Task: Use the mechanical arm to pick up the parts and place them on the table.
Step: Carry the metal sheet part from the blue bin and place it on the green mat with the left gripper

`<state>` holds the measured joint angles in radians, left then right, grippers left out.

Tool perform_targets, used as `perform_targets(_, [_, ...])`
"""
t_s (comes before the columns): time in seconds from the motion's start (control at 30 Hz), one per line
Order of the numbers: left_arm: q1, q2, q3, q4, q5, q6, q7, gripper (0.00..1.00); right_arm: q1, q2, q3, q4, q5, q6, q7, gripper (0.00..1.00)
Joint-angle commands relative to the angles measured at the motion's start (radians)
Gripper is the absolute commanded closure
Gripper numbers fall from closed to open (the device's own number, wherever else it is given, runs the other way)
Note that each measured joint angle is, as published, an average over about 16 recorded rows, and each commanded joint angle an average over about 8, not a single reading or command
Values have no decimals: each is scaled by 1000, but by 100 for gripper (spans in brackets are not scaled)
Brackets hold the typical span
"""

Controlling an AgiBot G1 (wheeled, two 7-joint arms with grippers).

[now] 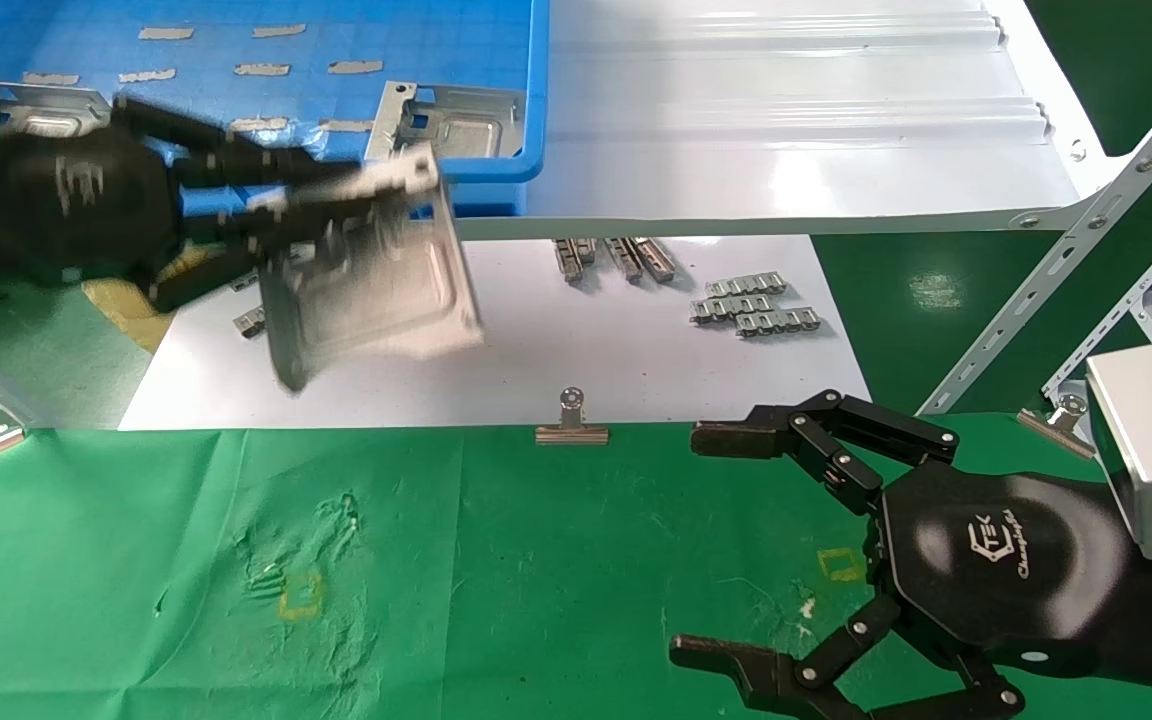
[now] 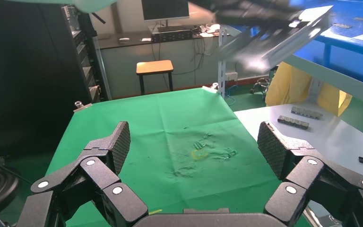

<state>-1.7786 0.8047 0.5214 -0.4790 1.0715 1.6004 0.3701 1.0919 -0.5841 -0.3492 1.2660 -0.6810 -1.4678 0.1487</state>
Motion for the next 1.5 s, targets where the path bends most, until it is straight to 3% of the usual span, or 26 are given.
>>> perform_targets(0.03, [51, -37, 23, -73, -51, -3, -2, 100, 0, 0, 0, 0, 0, 0, 0, 0])
perform_targets(0.23, [138, -74, 110, -78, -13, -21, 156, 100, 0, 0, 0, 0, 0, 0, 0, 0])
perform_targets(0.47, [189, -24, 188, 39, 82, -37, 366, 100, 0, 0, 0, 0, 0, 0, 0, 0])
perform_targets(0.77, [175, 22, 219, 216, 123, -45, 516, 99, 0, 0, 0, 0, 0, 0, 0, 0])
perform_targets(0.83, [170, 26, 226, 237, 133, -42, 551, 85, 0, 0, 0, 0, 0, 0, 0, 0])
perform_targets(1.03, [160, 38, 246, 293, 159, -38, 628, 12, 0, 0, 0, 0, 0, 0, 0, 0])
perform_targets(1.07, [158, 40, 248, 303, 161, -39, 635, 4, 0, 0, 0, 0, 0, 0, 0, 0])
perform_targets(1.13, [154, 44, 250, 324, 161, -40, 646, 0, 0, 0, 0, 0, 0, 0, 0, 0])
perform_targets(1.5, [137, 43, 223, 407, 115, -27, 659, 0, 0, 0, -1, 0, 0, 0, 0, 0])
